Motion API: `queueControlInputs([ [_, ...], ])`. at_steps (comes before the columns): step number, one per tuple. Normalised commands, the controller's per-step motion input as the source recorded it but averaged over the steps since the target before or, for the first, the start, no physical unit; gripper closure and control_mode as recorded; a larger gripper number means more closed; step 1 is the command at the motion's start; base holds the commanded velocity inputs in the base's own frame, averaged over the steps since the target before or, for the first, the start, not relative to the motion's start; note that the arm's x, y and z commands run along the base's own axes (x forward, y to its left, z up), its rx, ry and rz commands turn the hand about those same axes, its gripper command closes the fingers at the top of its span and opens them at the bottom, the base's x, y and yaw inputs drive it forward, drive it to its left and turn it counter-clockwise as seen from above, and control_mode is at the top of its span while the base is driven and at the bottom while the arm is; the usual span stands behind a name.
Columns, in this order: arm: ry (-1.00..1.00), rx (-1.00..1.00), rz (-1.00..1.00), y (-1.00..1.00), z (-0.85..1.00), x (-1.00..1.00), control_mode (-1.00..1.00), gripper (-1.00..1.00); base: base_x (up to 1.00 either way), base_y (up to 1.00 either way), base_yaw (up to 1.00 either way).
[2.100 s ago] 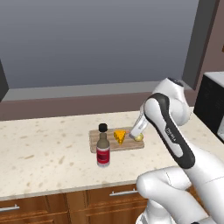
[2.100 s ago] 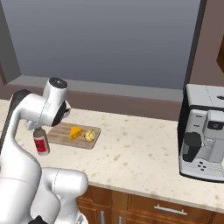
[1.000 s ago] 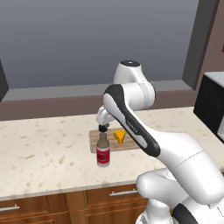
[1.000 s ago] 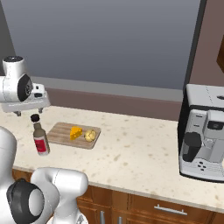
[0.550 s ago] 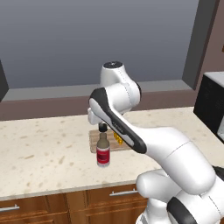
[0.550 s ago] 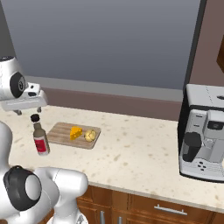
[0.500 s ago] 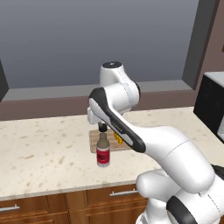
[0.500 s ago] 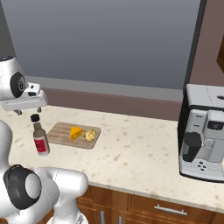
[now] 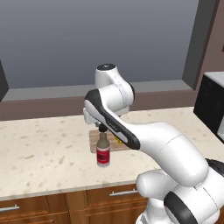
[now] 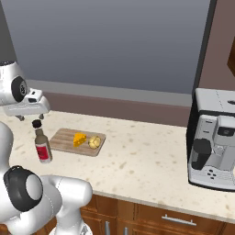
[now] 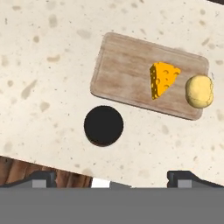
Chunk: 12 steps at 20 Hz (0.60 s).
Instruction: Retrieve the reheated potato from the microwave, then place the potato, cheese, and condiment on the cutting board.
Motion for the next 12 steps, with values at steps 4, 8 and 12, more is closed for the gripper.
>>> queueControlInputs([
  [4,0.03,0.00,-0.07,0.05,-0.09,0.05,-1.00,-1.00,0.00,0.00,0.00],
  [8,0.04,0.00,-0.06,0.00,-0.08,0.20,-1.00,-1.00,0.00,0.00,0.00],
  [12,0.06,0.00,-0.03,0.01,-0.10,0.24,-1.00,-1.00,0.00,0.00,0.00],
])
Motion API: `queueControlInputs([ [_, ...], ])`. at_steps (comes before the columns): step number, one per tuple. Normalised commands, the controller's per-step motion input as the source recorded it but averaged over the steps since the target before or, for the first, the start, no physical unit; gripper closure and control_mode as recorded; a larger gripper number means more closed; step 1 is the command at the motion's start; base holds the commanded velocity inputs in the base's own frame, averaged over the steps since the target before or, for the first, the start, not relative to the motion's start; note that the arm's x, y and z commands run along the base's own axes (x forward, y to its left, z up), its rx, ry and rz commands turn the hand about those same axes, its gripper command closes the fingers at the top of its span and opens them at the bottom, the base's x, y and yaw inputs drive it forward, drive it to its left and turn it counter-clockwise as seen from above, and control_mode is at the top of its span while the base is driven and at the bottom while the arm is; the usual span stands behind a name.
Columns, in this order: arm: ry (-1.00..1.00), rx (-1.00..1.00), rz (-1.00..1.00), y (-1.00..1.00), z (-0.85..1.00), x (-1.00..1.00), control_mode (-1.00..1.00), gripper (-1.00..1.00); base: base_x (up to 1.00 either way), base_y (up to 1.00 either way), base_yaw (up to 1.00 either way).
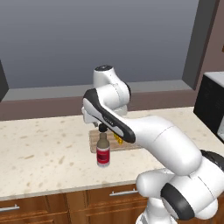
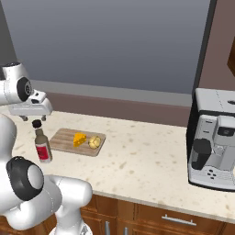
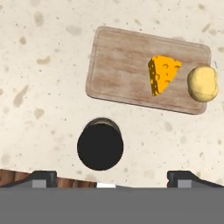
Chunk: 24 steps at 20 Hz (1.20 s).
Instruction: Retrieve the reheated potato from the microwave, then place the potato, cheese, and condiment on the cutting board.
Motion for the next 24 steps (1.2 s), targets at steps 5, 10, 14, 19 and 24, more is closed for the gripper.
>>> queueControlInputs([
  [5,0.06,0.00,0.00,0.10,-0.15,0.05,-1.00,-1.00,0.00,0.00,0.00],
  [10,0.05,0.00,0.00,0.08,-0.14,0.12,-1.00,-1.00,0.00,0.00,0.00],
  [14,0.02,0.00,0.00,0.00,-0.05,0.06,-1.00,-1.00,0.00,0.00,0.00],
  [19,0.00,0.00,0.00,0.00,-0.03,-0.08,-1.00,-1.00,0.00,0.00,0.00],
  [24,0.00,0.00,0.00,-0.02,-0.15,-0.06,-1.00,-1.00,0.00,0.00,0.00],
])
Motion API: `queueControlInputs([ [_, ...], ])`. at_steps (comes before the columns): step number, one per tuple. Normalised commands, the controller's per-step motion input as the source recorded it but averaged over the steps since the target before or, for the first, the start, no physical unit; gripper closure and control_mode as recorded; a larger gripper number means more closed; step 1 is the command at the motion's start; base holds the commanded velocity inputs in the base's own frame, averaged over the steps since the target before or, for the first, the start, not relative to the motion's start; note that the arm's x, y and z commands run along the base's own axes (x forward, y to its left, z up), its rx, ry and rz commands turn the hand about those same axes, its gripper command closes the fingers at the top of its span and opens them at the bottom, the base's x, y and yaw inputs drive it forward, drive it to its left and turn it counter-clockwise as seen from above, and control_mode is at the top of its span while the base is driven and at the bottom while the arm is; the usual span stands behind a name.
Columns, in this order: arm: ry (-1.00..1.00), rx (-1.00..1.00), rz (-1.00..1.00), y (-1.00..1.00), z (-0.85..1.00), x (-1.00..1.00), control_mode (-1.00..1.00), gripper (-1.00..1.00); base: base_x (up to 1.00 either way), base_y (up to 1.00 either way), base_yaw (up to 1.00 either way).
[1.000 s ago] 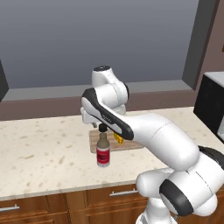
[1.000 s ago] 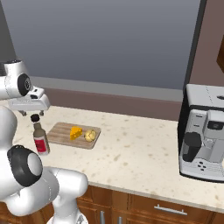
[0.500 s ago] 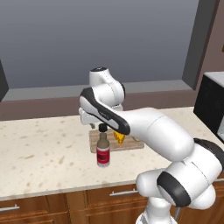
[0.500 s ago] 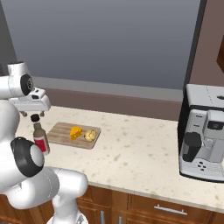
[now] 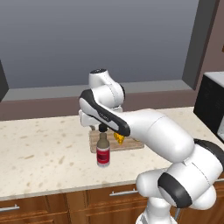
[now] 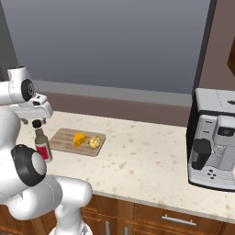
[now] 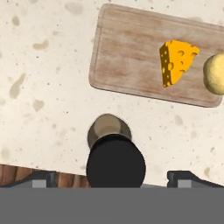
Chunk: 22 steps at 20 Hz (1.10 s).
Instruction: Retrieve the reheated potato from the microwave, then place the potato, cheese, and condiment on the cutting board.
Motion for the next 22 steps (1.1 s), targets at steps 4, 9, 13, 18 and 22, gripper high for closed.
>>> queueControlInputs([
  [4,0.00,0.00,0.00,-0.04,-0.24,0.02,-1.00,-1.00,0.00,0.00,0.00],
  [9,0.00,0.00,0.00,-0.02,-0.09,-0.06,-1.00,-1.00,0.00,0.00,0.00],
  [13,0.00,0.00,0.00,0.00,-0.15,0.00,-1.00,-1.00,0.00,0.00,0.00],
  [18,0.00,0.00,0.00,0.00,-0.15,0.06,-1.00,-1.00,0.00,0.00,0.00],
  [22,0.00,0.00,0.00,0.00,-0.02,0.04,-1.00,-1.00,0.00,0.00,0.00],
])
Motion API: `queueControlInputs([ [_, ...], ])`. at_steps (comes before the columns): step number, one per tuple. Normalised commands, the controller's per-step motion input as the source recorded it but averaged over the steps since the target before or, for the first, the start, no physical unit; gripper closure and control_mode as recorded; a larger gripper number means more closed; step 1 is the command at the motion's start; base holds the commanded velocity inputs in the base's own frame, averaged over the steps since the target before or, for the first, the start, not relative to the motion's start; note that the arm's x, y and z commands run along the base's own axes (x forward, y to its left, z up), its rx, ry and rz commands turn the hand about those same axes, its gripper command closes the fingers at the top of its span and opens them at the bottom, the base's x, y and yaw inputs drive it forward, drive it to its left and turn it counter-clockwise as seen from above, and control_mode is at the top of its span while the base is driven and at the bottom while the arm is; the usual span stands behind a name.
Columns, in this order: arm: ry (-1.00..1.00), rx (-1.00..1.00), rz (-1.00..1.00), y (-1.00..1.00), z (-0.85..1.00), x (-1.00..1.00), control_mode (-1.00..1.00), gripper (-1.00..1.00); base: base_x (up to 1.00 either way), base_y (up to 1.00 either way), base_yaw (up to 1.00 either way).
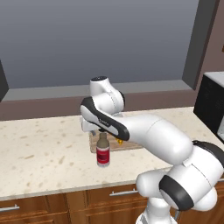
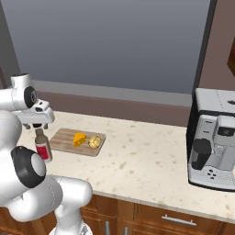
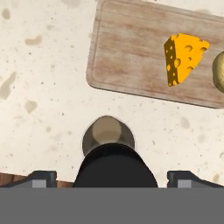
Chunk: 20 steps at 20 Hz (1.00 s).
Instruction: Retrieve the reheated potato from the microwave, then place the potato, cheese, and condiment on the cutting board.
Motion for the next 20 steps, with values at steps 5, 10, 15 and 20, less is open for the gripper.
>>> queueControlInputs([
  [5,0.00,0.00,0.00,0.00,0.00,-0.04,-1.00,-1.00,0.00,0.00,0.00],
  [10,0.00,0.00,0.00,0.00,-0.06,-0.10,-1.00,1.00,0.00,0.00,0.00],
  [15,0.03,0.00,0.00,0.00,-0.06,-0.01,-1.00,1.00,0.00,0.00,0.00],
  [20,0.03,0.00,0.00,-0.01,-0.02,0.00,-1.00,1.00,0.00,0.00,0.00],
])
